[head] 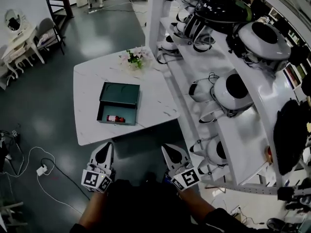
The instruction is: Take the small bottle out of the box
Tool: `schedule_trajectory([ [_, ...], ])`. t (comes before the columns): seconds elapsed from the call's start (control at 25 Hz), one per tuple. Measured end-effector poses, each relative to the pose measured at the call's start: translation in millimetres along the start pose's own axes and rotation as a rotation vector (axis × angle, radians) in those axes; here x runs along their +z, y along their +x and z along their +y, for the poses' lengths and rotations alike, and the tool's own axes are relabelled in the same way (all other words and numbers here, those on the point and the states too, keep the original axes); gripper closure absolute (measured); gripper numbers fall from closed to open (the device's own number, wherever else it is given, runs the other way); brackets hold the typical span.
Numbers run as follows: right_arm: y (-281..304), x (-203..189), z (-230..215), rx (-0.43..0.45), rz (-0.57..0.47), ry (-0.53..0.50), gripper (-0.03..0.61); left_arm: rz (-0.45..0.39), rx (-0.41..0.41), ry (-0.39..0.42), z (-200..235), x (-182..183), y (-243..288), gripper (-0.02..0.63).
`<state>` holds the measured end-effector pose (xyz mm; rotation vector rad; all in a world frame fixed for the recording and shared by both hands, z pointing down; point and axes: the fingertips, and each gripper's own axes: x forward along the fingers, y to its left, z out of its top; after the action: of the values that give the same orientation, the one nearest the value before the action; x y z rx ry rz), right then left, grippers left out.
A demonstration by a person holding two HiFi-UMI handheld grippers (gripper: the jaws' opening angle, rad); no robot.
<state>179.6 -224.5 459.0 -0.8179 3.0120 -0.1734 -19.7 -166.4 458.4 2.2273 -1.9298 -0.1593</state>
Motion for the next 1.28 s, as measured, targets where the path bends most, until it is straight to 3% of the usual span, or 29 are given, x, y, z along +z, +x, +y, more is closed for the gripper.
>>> schedule_trajectory([
  [0.32,46,-6,-30,0.083,0.007,0.007,0.545,-0.059,0.074,0.020,31,14,16,0.601],
  [0.48,80,-6,-38,0.107,0.027,-0.032,0.545,-0.050,0.174,0.047,77,12,26,0.601],
  [0.68,135,-5,-42,0.124,0.073,-0.069,0.544,-0.022,0.213,0.071,133,12,46,0.601],
  [1.04,252,-13,-20,0.277,0.194,-0.113,0.538,0.036,0.168,0.099,215,11,83,0.601],
  [1.08,263,-16,-17,0.296,0.215,-0.107,0.529,0.041,0.156,0.091,223,9,87,0.601],
  [1.16,282,-26,-12,0.329,0.270,-0.086,0.436,0.047,0.127,0.071,237,6,94,0.601],
  [1.28,304,-48,-1,0.397,0.388,-0.078,0.416,0.057,0.079,0.048,252,1,104,0.601],
])
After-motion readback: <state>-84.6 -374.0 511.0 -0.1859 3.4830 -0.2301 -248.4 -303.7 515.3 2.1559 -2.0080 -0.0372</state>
